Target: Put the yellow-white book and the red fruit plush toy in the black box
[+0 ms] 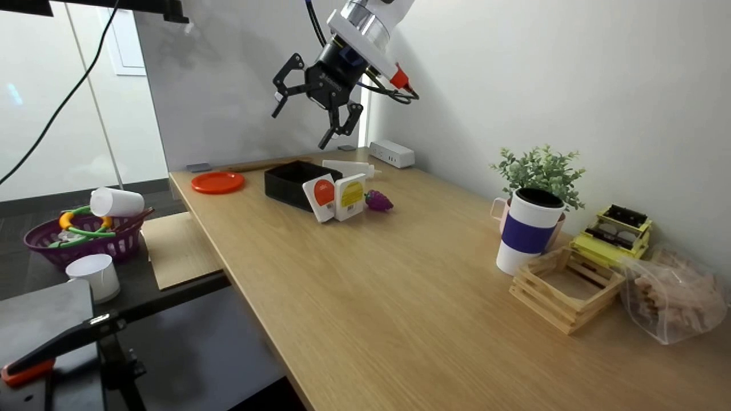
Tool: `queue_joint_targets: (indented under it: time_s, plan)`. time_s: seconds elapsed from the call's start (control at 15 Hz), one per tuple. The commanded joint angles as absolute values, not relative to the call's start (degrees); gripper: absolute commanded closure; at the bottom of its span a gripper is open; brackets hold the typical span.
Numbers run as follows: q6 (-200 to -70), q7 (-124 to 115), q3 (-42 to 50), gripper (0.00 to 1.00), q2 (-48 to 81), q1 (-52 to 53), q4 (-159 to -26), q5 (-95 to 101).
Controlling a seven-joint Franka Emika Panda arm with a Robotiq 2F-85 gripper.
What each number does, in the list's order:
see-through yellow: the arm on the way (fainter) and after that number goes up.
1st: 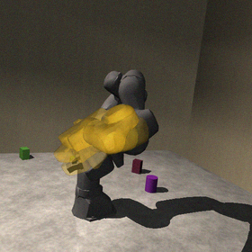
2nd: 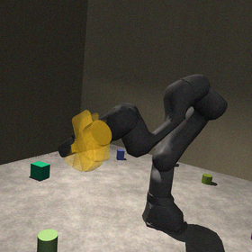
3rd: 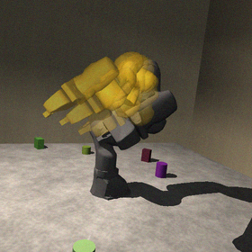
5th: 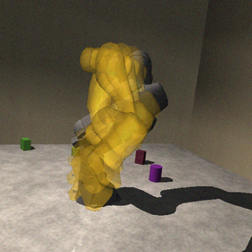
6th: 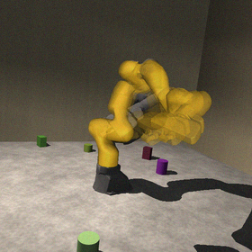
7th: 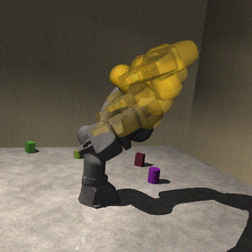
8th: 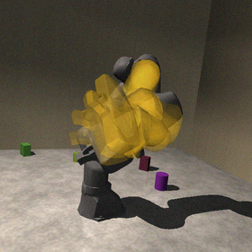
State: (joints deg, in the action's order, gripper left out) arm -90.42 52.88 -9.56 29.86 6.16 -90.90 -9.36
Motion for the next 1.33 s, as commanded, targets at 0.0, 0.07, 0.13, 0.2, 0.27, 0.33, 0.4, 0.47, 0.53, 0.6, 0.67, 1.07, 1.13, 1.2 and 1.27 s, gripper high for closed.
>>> queue_joint_targets:
  time_s: [0.0,0.07,0.13,0.2,0.27,0.33,0.4,0.47,0.53,0.6,0.67,1.07,1.13,1.2,1.27]
  plan:
    - [-97.0,45.0,-10.0,0.0,32.7,9.1,-89.5,-6.9]
    - [-94.2,48.6,-10.9,0.0,31.2,6.8,-90.6,-8.2]
    - [-94.9,47.8,-11.1,0.0,31.6,7.3,-90.6,-8.0]
    - [-94.8,47.8,-11.3,0.0,31.8,7.4,-90.6,-8.0]
    - [-94.7,47.8,-11.3,0.0,31.8,7.3,-90.6,-8.0]
    - [-94.7,47.9,-11.2,0.0,31.8,7.0,-90.5,-8.1]
    - [-94.7,47.9,-11.2,0.0,31.8,6.8,-90.5,-8.1]
    - [-94.9,47.7,-11.0,0.0,30.6,6.7,-92.2,-7.7]
    - [-95.2,47.3,-10.9,0.0,30.2,6.6,-92.8,-8.1]
    - [-94.9,47.1,-10.9,0.0,30.6,6.6,-92.6,-7.9]
    - [-93.2,46.0,-10.8,0.0,31.6,7.0,-91.4,-7.5]
    - [-80.9,30.7,-10.7,0.0,39.1,10.3,-82.4,-4.3]
    - [-81.5,28.7,-10.9,0.0,40.1,10.7,-81.2,-4.5]
    - [-83.1,26.3,-11.1,0.0,41.1,11.3,-80.0,-4.7]
    - [-85.3,24.0,-11.2,0.0,42.0,12.0,-79.2,-4.7]
